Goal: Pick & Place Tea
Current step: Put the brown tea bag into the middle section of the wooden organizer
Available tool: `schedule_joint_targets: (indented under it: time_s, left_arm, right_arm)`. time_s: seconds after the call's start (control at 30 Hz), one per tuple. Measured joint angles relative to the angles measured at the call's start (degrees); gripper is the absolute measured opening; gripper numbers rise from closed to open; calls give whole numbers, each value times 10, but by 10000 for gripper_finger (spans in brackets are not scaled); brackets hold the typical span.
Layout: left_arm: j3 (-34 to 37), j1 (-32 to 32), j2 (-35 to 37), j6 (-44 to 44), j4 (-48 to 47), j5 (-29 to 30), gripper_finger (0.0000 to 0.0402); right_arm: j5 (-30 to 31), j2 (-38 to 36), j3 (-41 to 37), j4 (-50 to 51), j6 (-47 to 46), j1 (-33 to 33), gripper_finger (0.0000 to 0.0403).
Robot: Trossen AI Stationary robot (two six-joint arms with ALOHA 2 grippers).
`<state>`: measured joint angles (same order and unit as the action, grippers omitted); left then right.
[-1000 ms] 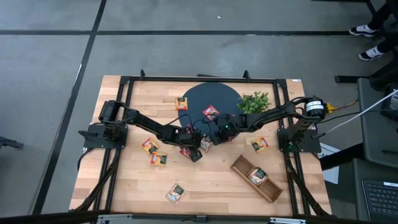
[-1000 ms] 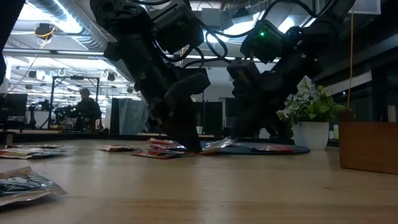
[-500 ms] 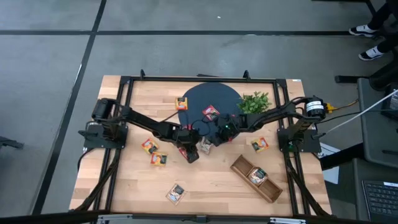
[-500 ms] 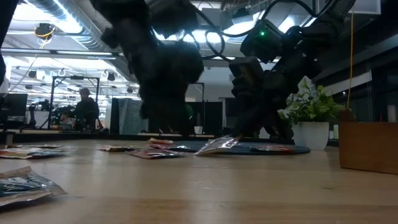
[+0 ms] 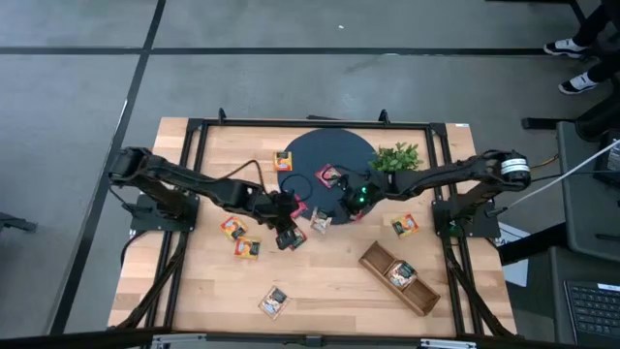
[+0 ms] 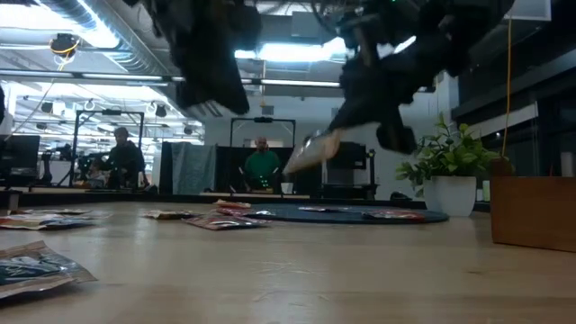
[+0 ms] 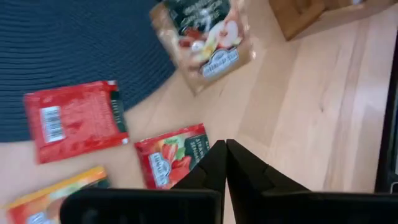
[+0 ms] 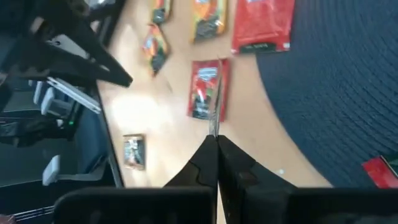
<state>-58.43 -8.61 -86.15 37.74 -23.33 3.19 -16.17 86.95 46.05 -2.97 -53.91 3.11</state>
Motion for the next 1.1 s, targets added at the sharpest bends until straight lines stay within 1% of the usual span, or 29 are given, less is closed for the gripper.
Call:
schedule_joint_targets:
  time_s: [0.17,0.23,0.33,0.53,0.63,0.8,0.93,1.1]
  left_arm:
    - [0,-12,42,5,-7,32,6]
    - [0,-16,50,7,-8,41,6]
    - [-1,-23,55,19,-7,52,6]
    - [-1,-38,54,36,-8,67,6]
    - [-1,-42,54,37,-6,77,6]
    - [-1,-43,54,51,-4,81,6]
    - [-1,-43,54,52,0,93,6]
    - [-1,-43,54,52,9,94,6]
  right_arm:
    - [-6,-48,37,58,1,-19,2]
    - [-24,-68,54,77,1,-30,2]
    - [-35,-101,81,113,0,-55,2]
    - [-32,-173,130,242,-5,-120,2]
    - [7,-208,143,306,-40,-164,2]
    - [83,-246,143,371,-125,-251,2]
    - [137,-253,143,407,-199,-326,2]
    - [178,-246,143,457,-284,-411,2]
